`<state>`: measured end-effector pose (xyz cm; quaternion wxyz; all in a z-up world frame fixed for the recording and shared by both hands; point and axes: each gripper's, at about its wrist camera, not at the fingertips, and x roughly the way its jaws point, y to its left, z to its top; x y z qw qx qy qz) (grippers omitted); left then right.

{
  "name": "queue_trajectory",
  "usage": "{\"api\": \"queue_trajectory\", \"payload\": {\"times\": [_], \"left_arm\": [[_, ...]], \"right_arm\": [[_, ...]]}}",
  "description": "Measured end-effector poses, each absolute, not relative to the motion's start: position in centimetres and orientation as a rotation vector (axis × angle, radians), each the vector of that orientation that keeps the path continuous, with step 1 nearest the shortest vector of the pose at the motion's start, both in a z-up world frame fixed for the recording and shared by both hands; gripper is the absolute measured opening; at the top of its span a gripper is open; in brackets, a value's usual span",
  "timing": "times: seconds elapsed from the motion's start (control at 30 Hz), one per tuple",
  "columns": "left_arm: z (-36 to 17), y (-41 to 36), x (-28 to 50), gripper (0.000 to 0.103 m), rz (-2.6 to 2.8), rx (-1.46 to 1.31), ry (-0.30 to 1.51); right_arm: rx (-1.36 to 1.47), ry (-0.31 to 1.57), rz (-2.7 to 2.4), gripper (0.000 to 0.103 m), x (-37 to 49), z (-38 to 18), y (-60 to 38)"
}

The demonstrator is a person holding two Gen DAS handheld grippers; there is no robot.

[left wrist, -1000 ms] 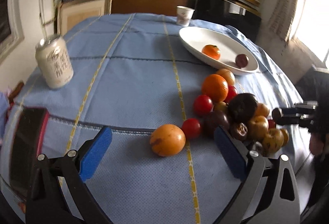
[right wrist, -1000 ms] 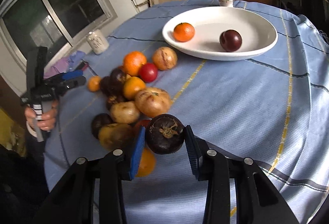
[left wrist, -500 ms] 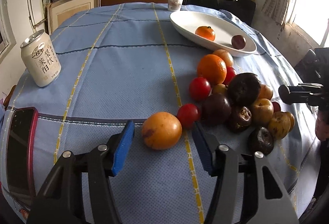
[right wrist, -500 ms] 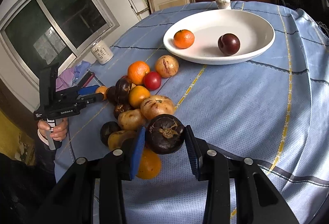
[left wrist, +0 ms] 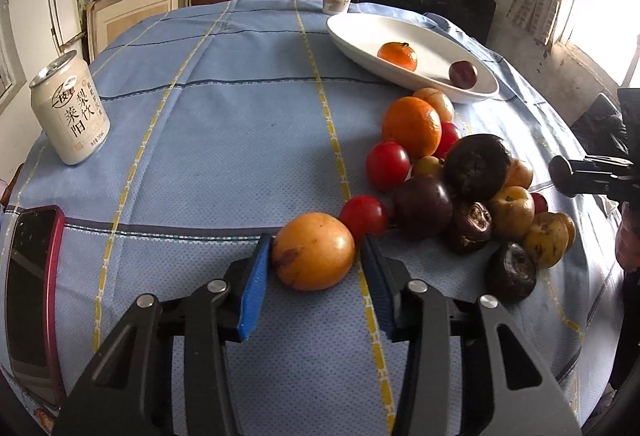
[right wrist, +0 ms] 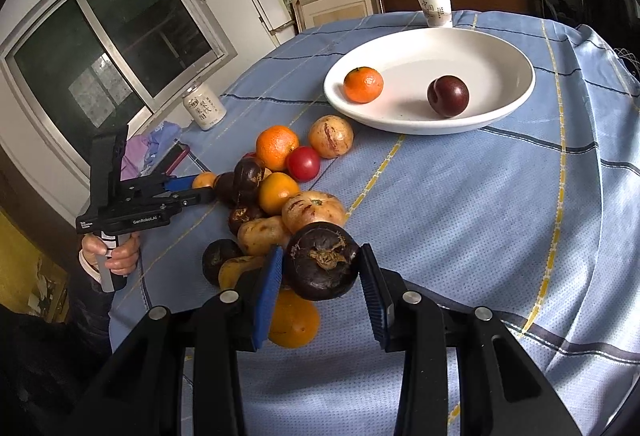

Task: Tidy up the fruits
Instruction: 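Close the left tool on the yellow-orange fruit while the right tool grips the mangosteen, then carry both fruits onto the white plate and open both tools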

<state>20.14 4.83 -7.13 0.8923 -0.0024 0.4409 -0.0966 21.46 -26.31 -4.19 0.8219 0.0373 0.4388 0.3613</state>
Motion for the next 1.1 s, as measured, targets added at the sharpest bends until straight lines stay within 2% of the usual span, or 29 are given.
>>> {"api": "queue_trajectory", "payload": {"times": [0.07, 0.6, 0.87, 1.1], "left_arm": [[-7.1, 4.8, 20.1, 0.040, -0.199, -0.004, 0.915], [-6.1, 5.8, 18.4, 0.040, -0.215, -0.123, 0.863], [-2.0, 3.1, 19.4, 0.040, -0.273, -0.073, 0.796], [3.1, -1.0, 25.6, 0.040, -0.338, 0.002, 0.751]], "right_arm": [[0.087, 0.937, 0.769, 0.040, 21.6, -4.3, -26.5], [0.122, 0.923, 0.745, 0.040, 22.4, -4.8, -27.0], [0.191, 0.810, 0.688, 0.040, 23.0, -2.7, -28.0], [0.170, 0.716, 0.532, 0.040, 26.8, -0.2, -25.7]]}}
